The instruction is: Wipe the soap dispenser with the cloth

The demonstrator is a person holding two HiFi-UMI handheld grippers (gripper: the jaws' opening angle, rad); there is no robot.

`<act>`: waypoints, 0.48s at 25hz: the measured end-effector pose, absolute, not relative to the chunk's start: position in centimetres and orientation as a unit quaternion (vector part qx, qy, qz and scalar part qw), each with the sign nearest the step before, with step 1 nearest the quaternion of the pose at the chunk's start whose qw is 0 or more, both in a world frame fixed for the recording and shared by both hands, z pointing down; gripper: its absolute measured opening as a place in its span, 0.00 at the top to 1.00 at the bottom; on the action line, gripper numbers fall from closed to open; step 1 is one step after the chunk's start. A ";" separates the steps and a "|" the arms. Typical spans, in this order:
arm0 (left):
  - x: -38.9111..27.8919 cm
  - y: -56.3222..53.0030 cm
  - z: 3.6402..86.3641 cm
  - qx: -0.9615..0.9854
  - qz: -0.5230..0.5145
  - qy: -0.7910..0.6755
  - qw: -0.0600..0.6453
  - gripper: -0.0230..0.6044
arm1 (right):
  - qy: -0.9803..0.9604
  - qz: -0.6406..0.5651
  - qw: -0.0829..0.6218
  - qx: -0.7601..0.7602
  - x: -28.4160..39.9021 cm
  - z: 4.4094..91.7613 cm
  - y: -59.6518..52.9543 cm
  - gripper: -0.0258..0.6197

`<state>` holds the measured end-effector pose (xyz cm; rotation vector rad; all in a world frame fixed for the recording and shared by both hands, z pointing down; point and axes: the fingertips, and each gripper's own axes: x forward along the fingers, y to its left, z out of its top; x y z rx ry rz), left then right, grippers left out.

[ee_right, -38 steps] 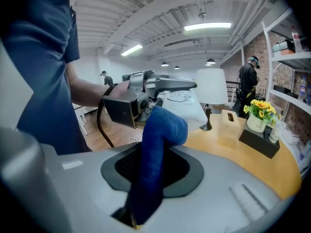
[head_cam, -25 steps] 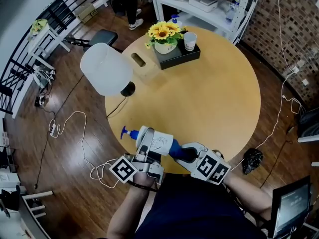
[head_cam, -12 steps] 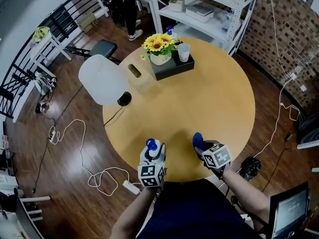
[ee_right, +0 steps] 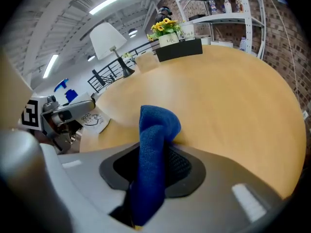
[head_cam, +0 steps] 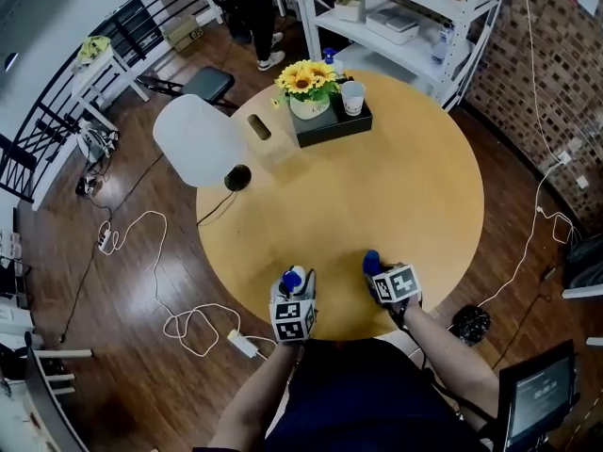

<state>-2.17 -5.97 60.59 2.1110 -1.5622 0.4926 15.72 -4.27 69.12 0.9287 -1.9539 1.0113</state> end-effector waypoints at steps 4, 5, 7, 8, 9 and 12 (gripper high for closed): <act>-1.6 -5.3 60.6 0.768 0.197 -0.567 0.222 0.63 | -0.771 0.383 0.364 0.354 16.0 69.1 -3.8 0.75; -1.5 -5.1 60.6 0.767 0.201 -0.567 0.223 0.63 | -0.777 0.383 0.355 0.352 15.8 68.8 -3.9 0.75; -1.2 -4.9 60.4 0.765 0.197 -0.567 0.234 0.59 | -0.787 0.387 0.329 0.350 15.4 68.0 -4.0 0.69; -1.1 -4.7 60.2 0.764 0.190 -0.567 0.243 0.54 | -0.788 0.391 0.317 0.355 15.4 67.6 -4.0 0.62; -0.9 -4.5 60.1 0.764 0.184 -0.565 0.251 0.49 | -0.786 0.394 0.306 0.366 15.6 67.2 -3.9 0.56; -0.9 -2.5 59.5 0.766 0.166 -0.557 0.273 0.44 | -0.777 0.392 0.278 0.407 17.2 65.8 -2.6 0.55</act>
